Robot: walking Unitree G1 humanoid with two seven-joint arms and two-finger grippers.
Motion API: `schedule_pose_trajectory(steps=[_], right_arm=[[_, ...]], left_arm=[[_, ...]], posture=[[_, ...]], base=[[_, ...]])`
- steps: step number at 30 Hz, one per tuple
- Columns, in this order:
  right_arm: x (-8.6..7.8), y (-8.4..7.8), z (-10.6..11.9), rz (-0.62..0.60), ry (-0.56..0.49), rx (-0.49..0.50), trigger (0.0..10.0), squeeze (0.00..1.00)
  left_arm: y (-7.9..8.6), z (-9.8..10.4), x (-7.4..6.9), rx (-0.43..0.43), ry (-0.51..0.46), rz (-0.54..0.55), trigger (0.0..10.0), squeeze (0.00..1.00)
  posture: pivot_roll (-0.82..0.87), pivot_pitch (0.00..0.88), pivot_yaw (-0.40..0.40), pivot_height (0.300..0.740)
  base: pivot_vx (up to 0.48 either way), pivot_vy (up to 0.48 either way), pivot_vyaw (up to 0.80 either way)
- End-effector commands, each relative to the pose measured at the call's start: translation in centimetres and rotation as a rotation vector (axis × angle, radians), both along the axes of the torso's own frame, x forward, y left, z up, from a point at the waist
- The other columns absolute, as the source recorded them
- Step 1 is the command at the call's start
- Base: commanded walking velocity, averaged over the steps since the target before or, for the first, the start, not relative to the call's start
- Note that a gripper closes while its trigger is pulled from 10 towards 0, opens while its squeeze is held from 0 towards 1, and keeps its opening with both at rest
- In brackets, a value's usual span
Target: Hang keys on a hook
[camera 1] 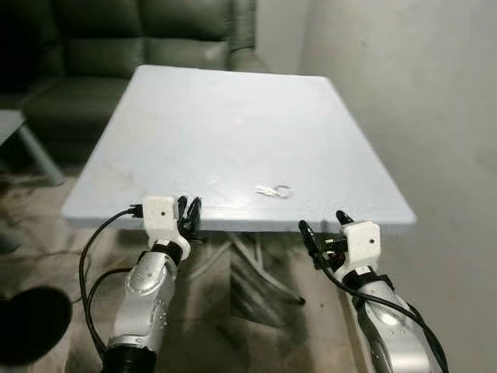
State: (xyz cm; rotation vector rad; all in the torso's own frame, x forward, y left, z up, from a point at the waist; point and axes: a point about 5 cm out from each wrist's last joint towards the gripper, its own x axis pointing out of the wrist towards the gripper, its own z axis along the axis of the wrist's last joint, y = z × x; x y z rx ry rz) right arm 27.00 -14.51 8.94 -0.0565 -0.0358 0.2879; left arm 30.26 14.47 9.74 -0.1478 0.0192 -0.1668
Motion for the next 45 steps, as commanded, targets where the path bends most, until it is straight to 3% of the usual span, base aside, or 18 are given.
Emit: schedule_pose_trajectory(steps=[1,16,23,27,32,39,40,45], right_arm=[[0.2,0.3,0.6,0.016,-0.024,-0.006,10.0,0.00],[0.2,0.4,0.5,0.019,-0.017,0.032,10.0,0.00],[0.3,0.7,0.2,0.058,0.002,-0.030,10.0,0.00],[1.1,0.5,0.2,0.093,-0.003,-0.166,10.0,0.00],[1.8,0.4,0.4,0.187,-0.003,-0.231,10.0,0.00],[2.4,0.2,0.8,0.293,0.006,-0.271,10.0,0.00],[2.9,0.2,1.0,0.343,0.023,-0.277,10.0,0.00],[3.7,0.8,1.5,0.436,0.044,-0.265,10.0,0.00]], left_arm=[[0.2,0.2,0.0,0.008,-0.002,0.005,10.0,0.00],[0.2,0.3,0.2,0.022,-0.001,0.010,10.0,0.00],[-0.2,0.3,0.1,0.036,-0.016,0.010,10.0,0.00],[-0.8,0.3,-0.2,0.058,-0.036,-0.058,10.0,0.00],[-1.9,0.0,-0.9,0.077,-0.038,-0.125,10.0,0.00],[-3.3,-0.4,-1.8,0.080,-0.038,-0.206,10.0,0.00],[-4.2,-0.5,-2.4,0.078,-0.041,-0.256,10.0,0.00],[-5.1,-0.9,-3.6,0.062,-0.034,-0.322,10.0,0.00]], posture=[[-0.06,0.000,-0.047,0.740],[-0.06,0.000,-0.044,0.740],[-0.06,0.002,-0.043,0.740],[-0.06,0.007,-0.044,0.740],[-0.05,0.015,-0.056,0.740],[-0.04,0.020,-0.070,0.740],[-0.04,0.024,-0.078,0.740],[-0.03,0.033,-0.085,0.740]], base=[[0.364,0.000,0.80],[0.342,0.000,0.11],[0.000,0.000,0.00],[0.000,0.000,0.00],[0.000,0.000,0.00],[0.000,0.000,0.00],[0.000,0.000,0.00],[0.000,0.000,0.00]])
